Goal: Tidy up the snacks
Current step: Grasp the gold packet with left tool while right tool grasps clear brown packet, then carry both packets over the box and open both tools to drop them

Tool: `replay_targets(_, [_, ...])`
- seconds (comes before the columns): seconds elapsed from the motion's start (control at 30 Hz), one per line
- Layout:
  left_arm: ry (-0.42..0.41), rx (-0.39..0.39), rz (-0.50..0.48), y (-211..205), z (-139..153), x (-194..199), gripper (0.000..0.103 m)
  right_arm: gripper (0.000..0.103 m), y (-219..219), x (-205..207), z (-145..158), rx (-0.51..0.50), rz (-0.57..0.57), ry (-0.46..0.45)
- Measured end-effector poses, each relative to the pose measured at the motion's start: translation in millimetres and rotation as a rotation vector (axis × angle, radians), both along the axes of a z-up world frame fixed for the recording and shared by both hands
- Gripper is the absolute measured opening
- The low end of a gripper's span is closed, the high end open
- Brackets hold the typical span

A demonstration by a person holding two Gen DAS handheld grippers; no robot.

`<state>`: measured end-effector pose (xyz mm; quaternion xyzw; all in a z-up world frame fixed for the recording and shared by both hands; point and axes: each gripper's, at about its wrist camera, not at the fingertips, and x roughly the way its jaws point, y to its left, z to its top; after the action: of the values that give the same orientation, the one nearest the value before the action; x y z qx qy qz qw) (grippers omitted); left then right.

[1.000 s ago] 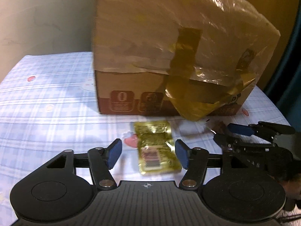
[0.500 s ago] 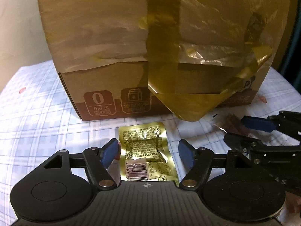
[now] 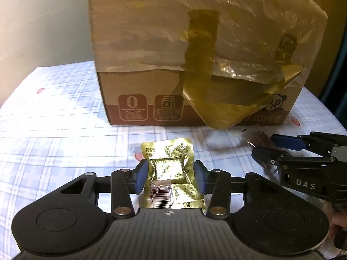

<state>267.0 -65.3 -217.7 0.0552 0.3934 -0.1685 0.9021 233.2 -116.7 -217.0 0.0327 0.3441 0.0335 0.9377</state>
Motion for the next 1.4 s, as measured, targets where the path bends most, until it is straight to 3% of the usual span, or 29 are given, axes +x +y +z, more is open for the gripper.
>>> replay_targets(0.33, [-0.075, -0.031, -0.007, 11.4, 28.3, -21.4, 0.048, 0.044, -5.4, -5.3, 1.2, 0.042, -0.007, -0.014])
replay_targets(0.57, [-0.120, -0.063, 0.017, 27.3, 54.6, -29.5, 0.048, 0.044, -15.2, -31.5, 21.5, 0.072, -0.029, -0.056])
replay_targets(0.77, [-0.175, -0.113, 0.028, 42.8, 90.6, -31.6, 0.048, 0.044, -37.8, -66.1, 62.0, 0.070, -0.068, -0.140])
replay_targets(0.97, [-0.298, -0.172, -0.017, 43.7, 150.4, -30.1, 0.049, 0.044, -53.5, -80.7, 138.0, 0.046, -0.045, -0.309])
replay_targets(1.17, [-0.403, -0.202, -0.082, 22.5, 205.0, -4.1, 0.050, 0.044, -54.2, -41.3, 207.8, 0.043, 0.015, -0.425])
replay_targets(1.27, [-0.418, -0.192, -0.102, 4.8, 219.1, 21.9, 0.050, 0.044, -47.5, -2.5, 222.9, 0.024, 0.049, -0.405])
replay_targets(1.4, [-0.377, -0.167, -0.090, -14.5, 220.8, 64.3, 0.050, 0.044, -36.6, 55.3, 219.4, 0.033, 0.070, -0.310])
